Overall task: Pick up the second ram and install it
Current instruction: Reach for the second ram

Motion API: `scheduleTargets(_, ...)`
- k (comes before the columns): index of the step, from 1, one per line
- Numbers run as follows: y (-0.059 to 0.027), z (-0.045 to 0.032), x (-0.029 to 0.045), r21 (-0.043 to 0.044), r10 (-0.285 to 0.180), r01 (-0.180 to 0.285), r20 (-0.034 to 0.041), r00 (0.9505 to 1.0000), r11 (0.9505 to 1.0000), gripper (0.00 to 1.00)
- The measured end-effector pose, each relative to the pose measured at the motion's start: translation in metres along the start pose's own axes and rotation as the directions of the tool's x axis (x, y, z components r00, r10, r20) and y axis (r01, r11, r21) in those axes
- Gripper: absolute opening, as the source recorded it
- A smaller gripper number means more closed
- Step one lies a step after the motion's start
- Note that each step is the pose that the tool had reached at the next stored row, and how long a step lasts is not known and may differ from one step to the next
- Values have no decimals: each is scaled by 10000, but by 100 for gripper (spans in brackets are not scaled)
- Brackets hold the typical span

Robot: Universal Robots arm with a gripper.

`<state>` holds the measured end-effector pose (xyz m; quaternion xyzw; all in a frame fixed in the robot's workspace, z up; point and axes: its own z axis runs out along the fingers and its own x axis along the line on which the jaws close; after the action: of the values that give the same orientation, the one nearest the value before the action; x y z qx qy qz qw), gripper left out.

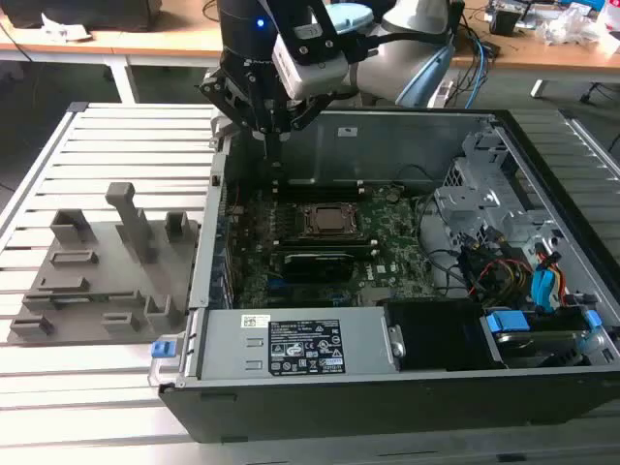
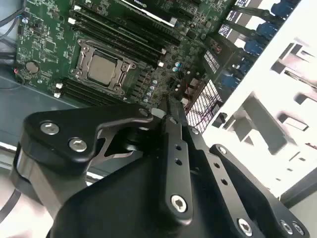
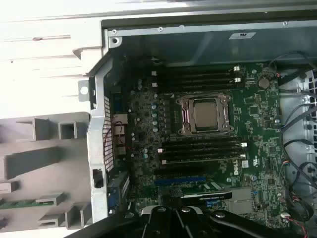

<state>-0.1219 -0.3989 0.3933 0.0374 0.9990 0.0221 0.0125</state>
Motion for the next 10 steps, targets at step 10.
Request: scheduleTargets(10,-41,-12,545,0,1,-1,0,10000,10000,11)
